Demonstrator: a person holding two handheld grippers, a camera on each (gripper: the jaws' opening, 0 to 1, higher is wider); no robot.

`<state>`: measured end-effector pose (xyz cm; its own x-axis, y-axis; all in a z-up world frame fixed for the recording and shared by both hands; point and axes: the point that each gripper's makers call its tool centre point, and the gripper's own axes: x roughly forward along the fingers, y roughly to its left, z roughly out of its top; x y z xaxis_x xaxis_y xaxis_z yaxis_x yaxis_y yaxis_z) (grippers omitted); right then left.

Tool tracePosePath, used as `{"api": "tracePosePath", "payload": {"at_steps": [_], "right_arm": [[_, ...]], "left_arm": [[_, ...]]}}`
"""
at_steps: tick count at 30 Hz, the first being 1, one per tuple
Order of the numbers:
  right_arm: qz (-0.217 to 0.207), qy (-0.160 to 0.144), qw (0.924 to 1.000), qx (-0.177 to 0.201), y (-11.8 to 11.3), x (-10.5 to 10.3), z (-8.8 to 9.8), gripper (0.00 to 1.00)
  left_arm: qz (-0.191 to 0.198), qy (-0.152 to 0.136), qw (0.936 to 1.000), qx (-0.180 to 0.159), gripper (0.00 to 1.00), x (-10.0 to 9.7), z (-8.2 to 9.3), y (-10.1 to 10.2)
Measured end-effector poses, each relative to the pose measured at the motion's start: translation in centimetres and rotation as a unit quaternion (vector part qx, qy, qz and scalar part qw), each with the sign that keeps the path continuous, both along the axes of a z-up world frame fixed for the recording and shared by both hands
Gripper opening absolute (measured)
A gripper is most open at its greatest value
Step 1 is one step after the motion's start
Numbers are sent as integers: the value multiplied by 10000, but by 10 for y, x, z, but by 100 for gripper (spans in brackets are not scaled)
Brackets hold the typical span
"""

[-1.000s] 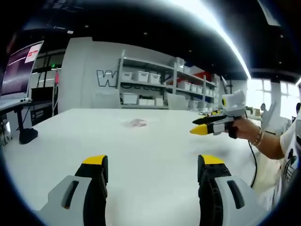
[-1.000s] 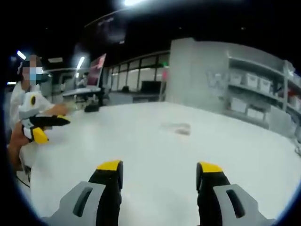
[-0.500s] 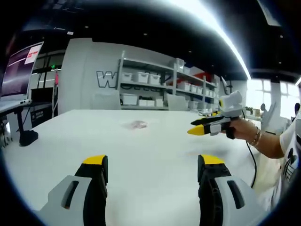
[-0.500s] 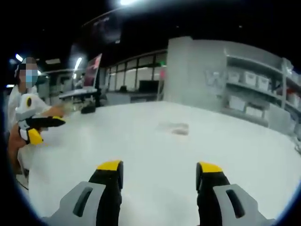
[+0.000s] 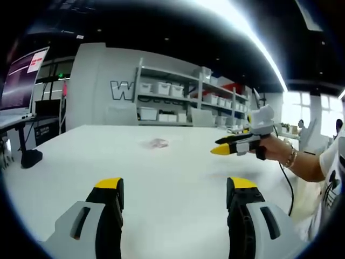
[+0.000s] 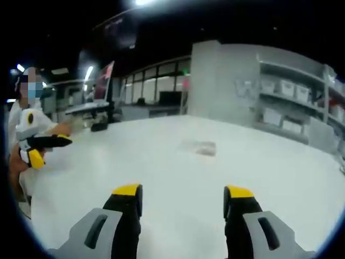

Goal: Open the resealable bag by pulling the two sides of the seal apart until the entire bag opening is separated and visibly accessible.

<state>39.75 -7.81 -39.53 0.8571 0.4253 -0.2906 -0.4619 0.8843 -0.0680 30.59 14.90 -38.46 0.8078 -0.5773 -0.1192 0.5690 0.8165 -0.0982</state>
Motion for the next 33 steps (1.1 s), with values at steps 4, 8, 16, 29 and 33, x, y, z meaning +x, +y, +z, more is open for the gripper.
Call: {"api": "tracePosePath", "payload": {"at_steps": [4, 8, 16, 29, 33], "right_arm": [[38, 33, 10000, 24, 3, 4, 0, 59], [45, 35, 10000, 62, 3, 9, 2, 58], [37, 96, 9999, 99, 2, 17, 1, 58], [15, 139, 9998, 138, 1, 23, 0, 58], [5, 119, 9998, 145, 3, 22, 1, 57]], "left_arm": [[7, -1, 10000, -10, 77, 3, 3, 0], [4, 6, 10000, 8, 77, 5, 6, -1], [-9, 32, 10000, 58, 77, 9, 8, -3], [-74, 77, 9999, 61, 77, 9, 10, -9], [-54, 96, 9999, 61, 77, 9, 9, -8]]}}
